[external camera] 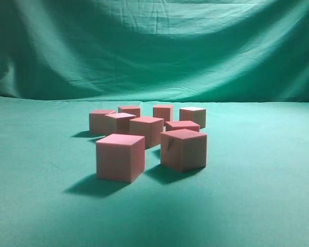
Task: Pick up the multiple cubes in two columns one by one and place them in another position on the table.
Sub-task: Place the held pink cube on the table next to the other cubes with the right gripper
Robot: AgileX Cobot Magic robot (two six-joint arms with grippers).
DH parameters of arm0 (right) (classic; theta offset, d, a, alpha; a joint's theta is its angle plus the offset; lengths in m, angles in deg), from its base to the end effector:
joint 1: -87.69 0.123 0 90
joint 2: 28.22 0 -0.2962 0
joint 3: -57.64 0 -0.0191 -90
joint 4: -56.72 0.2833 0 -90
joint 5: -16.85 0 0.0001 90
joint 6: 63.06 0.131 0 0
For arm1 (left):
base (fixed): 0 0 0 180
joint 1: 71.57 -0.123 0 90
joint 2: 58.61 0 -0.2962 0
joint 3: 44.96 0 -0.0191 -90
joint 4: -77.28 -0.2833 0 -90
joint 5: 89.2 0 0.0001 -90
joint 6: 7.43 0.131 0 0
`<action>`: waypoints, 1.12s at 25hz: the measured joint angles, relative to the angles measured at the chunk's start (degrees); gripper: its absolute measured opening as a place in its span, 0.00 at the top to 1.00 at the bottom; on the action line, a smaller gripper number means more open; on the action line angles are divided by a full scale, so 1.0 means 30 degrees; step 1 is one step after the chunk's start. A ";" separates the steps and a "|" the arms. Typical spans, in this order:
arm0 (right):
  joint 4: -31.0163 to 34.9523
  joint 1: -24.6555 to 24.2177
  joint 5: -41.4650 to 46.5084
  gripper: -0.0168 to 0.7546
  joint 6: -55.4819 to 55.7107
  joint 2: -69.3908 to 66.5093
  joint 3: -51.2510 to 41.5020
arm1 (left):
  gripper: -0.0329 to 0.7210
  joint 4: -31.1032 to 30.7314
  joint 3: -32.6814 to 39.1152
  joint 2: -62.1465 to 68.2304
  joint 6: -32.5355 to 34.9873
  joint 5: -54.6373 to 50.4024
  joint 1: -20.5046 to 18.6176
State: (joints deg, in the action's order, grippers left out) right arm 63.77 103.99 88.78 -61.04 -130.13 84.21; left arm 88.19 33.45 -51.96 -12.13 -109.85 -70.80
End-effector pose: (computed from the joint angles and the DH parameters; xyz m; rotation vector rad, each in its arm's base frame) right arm 0.3805 0.1272 0.3937 -0.3162 2.5642 0.2845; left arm 0.1123 -0.0103 0.1660 -0.1807 1.8370 -0.2531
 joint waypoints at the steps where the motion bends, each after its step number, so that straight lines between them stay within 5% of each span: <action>1: 0.0000 0.0424 0.0000 0.64 0.0000 0.0593 -0.1013 | 0.96 0.0000 0.0000 0.0000 0.0000 0.0000 0.0000; 9: 0.0416 0.6057 -0.0045 0.64 0.0024 0.2214 -0.7362 | 0.96 0.0000 0.0000 0.0000 0.0000 0.0000 0.0000; 15: 0.0496 1.0479 -0.0297 0.64 0.0058 0.0840 -0.8550 | 0.96 0.0000 0.0000 0.0000 0.0000 0.0000 0.0000; 28: -0.0309 1.4751 -0.4621 0.64 0.0097 -0.1858 -0.8480 | 0.96 0.0000 0.0000 0.0000 0.0000 0.0000 0.0000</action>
State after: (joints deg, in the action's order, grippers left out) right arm 62.85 148.24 74.92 -60.75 -135.71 58.77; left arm 88.19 33.45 -51.96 -12.13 -109.85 -70.80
